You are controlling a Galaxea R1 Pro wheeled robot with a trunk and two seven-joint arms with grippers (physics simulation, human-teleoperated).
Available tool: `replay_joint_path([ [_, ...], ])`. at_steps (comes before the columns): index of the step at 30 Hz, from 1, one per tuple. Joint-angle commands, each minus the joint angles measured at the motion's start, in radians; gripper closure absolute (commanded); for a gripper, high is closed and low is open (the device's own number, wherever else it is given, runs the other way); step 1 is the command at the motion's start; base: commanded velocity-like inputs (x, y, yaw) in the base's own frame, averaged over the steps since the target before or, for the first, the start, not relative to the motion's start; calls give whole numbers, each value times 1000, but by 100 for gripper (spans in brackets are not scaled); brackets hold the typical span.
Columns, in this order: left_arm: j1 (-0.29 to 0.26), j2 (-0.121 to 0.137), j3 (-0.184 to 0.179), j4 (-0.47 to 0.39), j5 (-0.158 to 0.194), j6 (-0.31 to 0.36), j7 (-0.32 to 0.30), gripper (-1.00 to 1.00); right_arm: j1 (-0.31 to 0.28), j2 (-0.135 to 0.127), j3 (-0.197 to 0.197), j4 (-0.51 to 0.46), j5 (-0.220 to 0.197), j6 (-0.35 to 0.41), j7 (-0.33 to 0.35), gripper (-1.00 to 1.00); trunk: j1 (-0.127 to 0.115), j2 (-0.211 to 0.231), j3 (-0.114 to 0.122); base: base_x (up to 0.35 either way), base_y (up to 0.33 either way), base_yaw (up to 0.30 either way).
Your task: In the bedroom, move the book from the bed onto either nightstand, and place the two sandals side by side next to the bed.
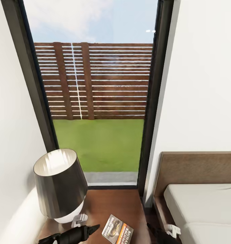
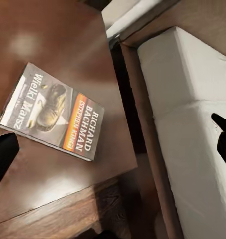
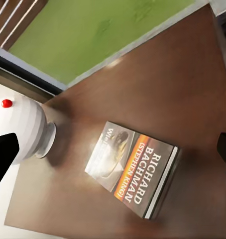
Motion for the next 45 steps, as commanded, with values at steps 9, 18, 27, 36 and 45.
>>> replay_joint_path([
  [9, -1, -6, 0, 206, -43, -217, 142, -100, 2, -14, -2, 21, 63, -14, 2, -100, -35, 63, 27, 0, 0, 0],
  [18, -1, -11, 0, 267, -110, -265, 160, -100, 3, -11, -2, 143, 270, -34, -1, -100, -69, 126, 55, 0, 0, 0],
  [27, -1, -26, 0, 432, -158, -385, 233, -100, 4, -8, -2, 362, 295, -144, -7, -100, -104, 189, 84, 0, 0, 0],
  [36, 2, -27, 1, 616, -165, -454, 329, -100, 45, -8, -2, 407, 295, -156, -8, -100, -138, 252, 112, 0, 0, 0],
  [45, 30, 9, 1, 727, -163, -549, 375, -100, 71, -8, -2, 408, 294, -154, -8, -100, -165, 301, 134, 0, 0, 0],
])
